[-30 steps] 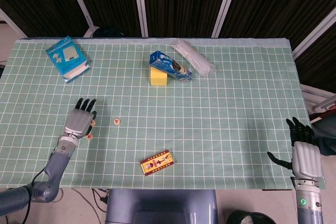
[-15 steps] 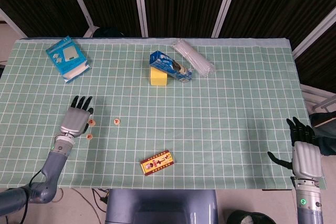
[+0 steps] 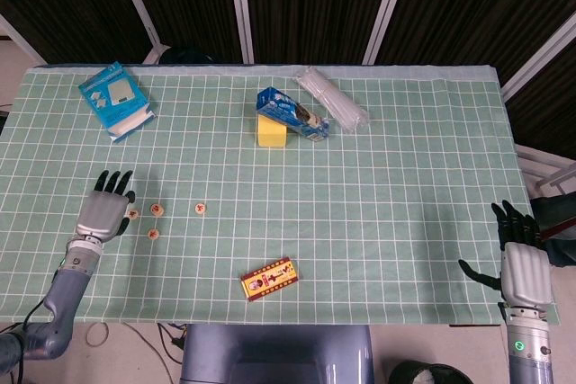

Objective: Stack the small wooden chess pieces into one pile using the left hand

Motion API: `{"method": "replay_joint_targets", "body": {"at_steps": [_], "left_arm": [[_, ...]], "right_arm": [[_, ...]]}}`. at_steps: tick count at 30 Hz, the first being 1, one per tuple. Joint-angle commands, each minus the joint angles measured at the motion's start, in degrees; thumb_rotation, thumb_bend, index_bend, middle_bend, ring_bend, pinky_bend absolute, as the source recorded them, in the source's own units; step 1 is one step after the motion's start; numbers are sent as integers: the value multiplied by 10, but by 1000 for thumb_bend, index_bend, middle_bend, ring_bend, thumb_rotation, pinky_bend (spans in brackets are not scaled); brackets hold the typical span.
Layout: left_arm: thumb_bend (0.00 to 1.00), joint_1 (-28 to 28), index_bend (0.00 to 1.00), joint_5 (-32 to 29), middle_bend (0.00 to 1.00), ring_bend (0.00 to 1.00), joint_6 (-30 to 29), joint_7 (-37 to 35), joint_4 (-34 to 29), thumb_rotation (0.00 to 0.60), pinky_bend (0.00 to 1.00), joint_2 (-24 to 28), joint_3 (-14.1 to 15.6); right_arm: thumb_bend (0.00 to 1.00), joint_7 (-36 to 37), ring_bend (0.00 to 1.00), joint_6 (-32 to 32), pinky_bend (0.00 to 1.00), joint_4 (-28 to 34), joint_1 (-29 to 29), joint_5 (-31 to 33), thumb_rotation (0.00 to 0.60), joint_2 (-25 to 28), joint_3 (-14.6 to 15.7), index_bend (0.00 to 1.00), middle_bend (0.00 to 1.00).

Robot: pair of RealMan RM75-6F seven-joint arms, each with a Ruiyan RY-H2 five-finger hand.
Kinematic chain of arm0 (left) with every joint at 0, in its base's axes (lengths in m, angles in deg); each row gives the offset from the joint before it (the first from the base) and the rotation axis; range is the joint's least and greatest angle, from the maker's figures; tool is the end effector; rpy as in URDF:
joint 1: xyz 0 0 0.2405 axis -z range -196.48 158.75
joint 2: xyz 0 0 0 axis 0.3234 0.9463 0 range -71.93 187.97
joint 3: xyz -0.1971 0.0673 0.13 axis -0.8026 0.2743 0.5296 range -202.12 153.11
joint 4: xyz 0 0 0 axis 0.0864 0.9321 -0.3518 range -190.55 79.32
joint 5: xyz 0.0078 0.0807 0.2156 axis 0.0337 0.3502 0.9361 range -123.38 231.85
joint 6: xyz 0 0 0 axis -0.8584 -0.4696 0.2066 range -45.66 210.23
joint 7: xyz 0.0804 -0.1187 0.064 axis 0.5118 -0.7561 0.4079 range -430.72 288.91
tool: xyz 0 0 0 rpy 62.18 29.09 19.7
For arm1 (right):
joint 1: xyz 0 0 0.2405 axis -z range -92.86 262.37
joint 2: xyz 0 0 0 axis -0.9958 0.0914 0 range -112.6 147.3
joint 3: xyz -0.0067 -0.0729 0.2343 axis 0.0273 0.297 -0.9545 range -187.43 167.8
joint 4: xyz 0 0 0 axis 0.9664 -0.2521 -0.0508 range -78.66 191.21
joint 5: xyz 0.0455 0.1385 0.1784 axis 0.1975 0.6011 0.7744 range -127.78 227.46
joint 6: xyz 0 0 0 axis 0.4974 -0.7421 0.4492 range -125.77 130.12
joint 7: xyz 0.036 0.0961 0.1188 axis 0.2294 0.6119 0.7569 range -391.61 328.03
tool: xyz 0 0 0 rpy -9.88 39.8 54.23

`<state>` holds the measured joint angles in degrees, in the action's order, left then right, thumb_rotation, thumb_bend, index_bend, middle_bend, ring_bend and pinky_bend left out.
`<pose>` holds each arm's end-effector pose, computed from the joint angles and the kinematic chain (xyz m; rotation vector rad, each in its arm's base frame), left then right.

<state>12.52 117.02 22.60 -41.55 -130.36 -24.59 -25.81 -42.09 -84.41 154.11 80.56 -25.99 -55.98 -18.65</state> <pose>-0.2920 0.3269 0.0130 -1.7531 -0.7182 -0.4320 -0.2879 -0.2090 0.1050 1.1535 -0.9846 0.9238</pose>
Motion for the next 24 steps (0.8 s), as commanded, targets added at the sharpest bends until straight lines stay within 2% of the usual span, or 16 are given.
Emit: {"method": "replay_joint_targets", "body": {"at_steps": [1,10,24], "left_arm": [[338,-3,415,6,4,0,10,-13,18,600,0,-8,3],[338,-3,436,23,4,0,12,-17,38,600,0,-23,1],[340,-4,451,17,5,0,16,4,40,600,0,-29,-8]], "right_arm": [[233,0,88,0,0,0,0,1,600,0,0,72,13],[232,0,88,1,0,1,0,4,600,0,-1,72,13],[232,-1,88,1,0,3,1,9,600,0,-3,74,13]]}}
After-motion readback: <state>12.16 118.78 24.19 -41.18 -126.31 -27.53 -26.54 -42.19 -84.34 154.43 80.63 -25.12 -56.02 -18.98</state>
